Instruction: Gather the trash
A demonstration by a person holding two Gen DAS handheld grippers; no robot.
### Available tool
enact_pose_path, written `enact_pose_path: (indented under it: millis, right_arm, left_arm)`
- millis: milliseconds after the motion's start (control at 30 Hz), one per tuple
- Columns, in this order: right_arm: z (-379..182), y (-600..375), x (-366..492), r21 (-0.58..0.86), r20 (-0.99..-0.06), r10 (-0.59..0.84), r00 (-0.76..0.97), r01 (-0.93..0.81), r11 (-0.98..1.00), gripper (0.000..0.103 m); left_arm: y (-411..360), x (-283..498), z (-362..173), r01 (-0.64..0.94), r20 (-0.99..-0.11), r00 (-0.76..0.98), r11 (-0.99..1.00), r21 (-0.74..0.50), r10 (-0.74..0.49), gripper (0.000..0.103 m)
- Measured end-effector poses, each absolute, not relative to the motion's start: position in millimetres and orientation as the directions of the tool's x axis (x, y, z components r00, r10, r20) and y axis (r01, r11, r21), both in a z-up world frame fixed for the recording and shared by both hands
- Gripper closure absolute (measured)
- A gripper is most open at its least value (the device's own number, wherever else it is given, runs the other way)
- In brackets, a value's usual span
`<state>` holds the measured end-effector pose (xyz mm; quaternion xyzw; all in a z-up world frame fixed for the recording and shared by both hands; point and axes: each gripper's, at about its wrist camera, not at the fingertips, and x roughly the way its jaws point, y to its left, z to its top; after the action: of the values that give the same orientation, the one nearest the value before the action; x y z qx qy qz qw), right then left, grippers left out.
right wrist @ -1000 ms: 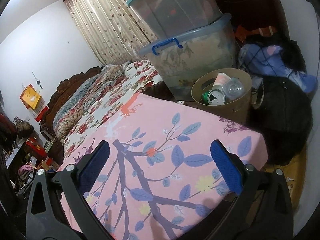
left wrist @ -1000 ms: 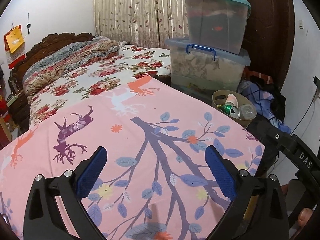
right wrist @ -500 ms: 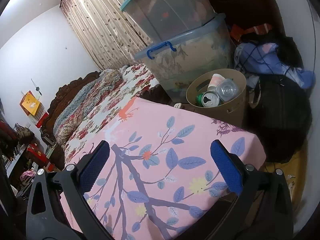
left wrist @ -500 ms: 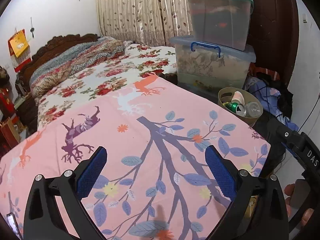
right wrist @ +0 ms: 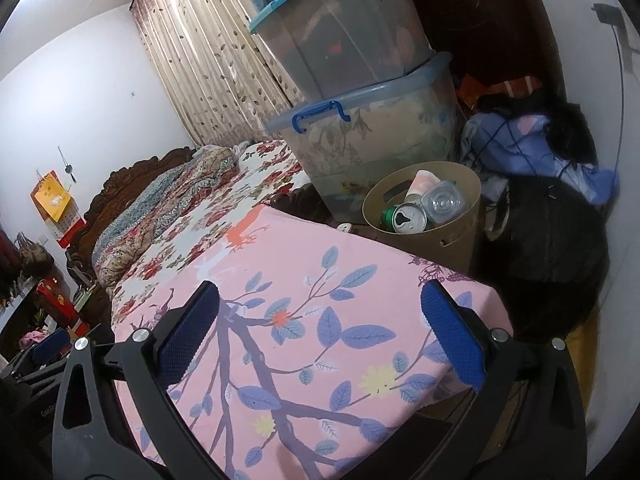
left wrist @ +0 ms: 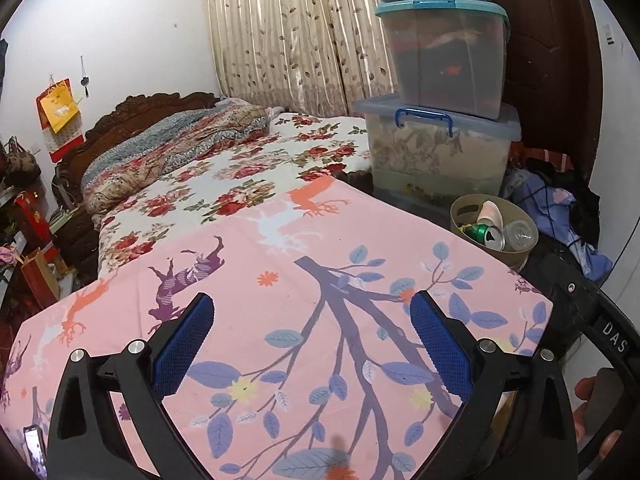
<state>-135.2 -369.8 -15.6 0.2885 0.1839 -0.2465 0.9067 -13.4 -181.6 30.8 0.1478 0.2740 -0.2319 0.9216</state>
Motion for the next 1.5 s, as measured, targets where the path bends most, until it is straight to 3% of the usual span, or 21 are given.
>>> enact_pose_path:
  millis: [567, 1100, 1500]
  right_arm:
    - [-7.8, -361.7, -143.2, 0.387, -0.441, -0.394, 0.806, 0.567, 0.727, 0.003]
    - [-17.6, -365.0, -142.0, 0.399, -0.470, -0.376, 0.798, 0.573, 0.716, 0.003]
    - [-20.6, -364.4, -139.5, 0.404, -0.476, -0.368, 0.799, 0.570, 0.716, 0.003]
  left_arm:
    - [-177.6, -17.8, 32.9, 0.493, -0.570, 0.749, 0.859, 0.139, -0.337, 0.008]
    - [-188.9, -16.9, 17.1, 0.513, -0.624, 0.725, 0.834, 0.206, -0.292, 0.008]
    - [-183.6, -11.4, 19.0, 0.505, -0.629, 0.717, 0.845, 0.174, -0.299, 0.008]
